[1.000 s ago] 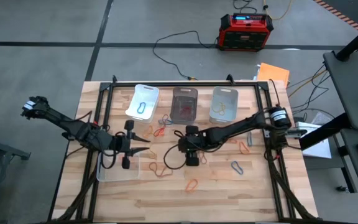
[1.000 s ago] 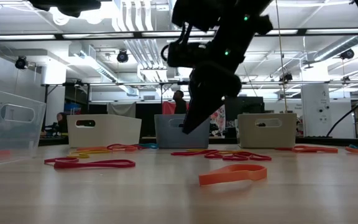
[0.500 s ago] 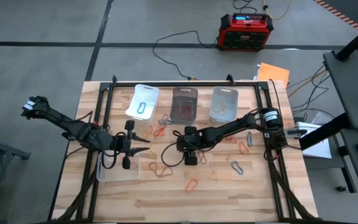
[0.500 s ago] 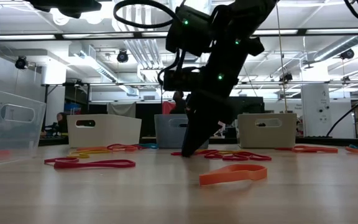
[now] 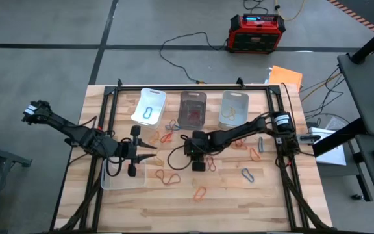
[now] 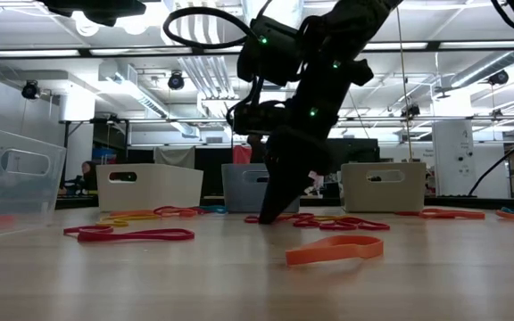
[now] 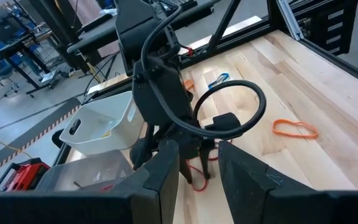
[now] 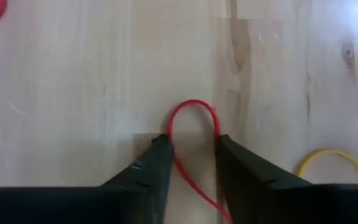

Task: Sort rubber bands into baskets
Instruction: Put the red rubber band into the black bin

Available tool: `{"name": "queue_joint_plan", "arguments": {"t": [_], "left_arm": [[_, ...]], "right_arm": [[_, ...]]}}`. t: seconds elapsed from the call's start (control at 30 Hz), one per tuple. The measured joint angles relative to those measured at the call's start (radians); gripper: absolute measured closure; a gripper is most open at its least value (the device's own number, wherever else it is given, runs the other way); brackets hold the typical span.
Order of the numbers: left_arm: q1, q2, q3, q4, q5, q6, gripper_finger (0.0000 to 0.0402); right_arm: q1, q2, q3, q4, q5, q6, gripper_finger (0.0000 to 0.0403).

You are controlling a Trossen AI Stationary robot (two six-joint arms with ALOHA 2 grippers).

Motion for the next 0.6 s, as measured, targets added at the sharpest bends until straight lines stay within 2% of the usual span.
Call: {"name": "queue_joint_plan", "arguments": {"t": [0.2, 0.6], "left_arm": [[0.000, 0.000, 0.000, 0.000, 0.000, -0.006, 0.0304], [0.000, 0.000, 0.000, 0.000, 0.000, -0.019, 0.0304]], "right_arm": [[-0.007, 0.001, -0.001, 0.002, 0.005, -0.031, 0.0383], [0.014, -0.062, -0.006, 0.030, -0.011, -0.033, 0.0394]]}}
